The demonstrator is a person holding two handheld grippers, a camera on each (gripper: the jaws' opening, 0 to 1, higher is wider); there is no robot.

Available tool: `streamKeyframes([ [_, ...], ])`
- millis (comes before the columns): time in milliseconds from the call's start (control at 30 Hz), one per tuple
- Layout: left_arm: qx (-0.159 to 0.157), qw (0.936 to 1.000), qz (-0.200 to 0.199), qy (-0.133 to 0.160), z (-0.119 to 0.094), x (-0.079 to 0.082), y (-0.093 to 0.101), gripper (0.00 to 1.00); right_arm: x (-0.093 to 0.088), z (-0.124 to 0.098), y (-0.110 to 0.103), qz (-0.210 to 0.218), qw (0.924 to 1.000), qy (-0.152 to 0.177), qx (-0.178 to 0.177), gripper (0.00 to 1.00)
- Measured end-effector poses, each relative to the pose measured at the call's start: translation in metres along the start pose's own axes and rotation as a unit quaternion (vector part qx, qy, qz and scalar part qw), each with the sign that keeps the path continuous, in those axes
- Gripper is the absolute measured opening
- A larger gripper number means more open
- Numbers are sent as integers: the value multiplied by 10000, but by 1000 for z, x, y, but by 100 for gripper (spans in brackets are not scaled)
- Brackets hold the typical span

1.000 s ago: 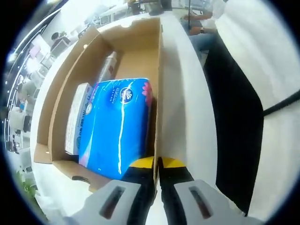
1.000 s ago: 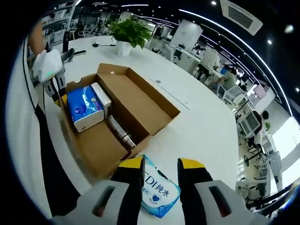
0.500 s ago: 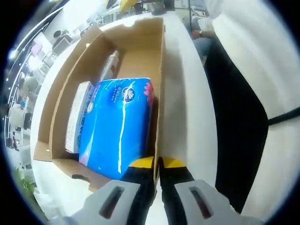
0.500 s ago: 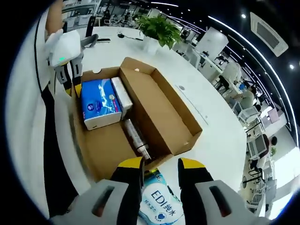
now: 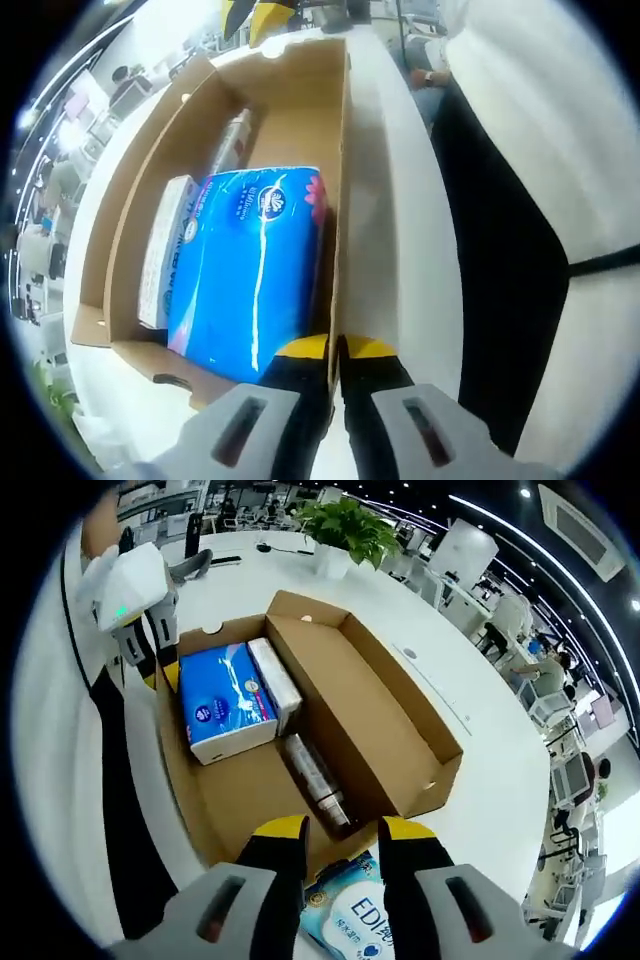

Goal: Operate the shoe box by opening the lid, removing the specified soft item, and placing it in the target area until the item is outside and the box remains undamaged.

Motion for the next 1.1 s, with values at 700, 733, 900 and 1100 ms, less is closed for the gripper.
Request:
streamKeyframes([
  [700, 52, 9999, -96, 91, -2, 1, 0, 3, -6, 27, -18, 127, 9994, -249, 219, 35],
  [733, 53, 9999, -102, 92, -2, 1, 0, 3, -6, 27, -18, 139, 9993, -255, 225, 34],
  [900, 114, 9999, -78, 98, -2, 0, 0, 3, -9, 31, -17, 80, 9998, -134, 155, 32],
  [1100, 12, 9999, -20, 129, -2, 0, 0, 3, -8, 46, -12, -594, 9978, -268, 149, 29],
])
Point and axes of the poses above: the point that each gripper's makers call its tool centre point, and the gripper's own axes: z roughly forward along the fingers, y roughly to its right, x roughly out of its top, the point moved 5 cm from there along -z, roughly backward along the fingers, and after that the axes turned 8 degrees about z, right-handed, at the moved point
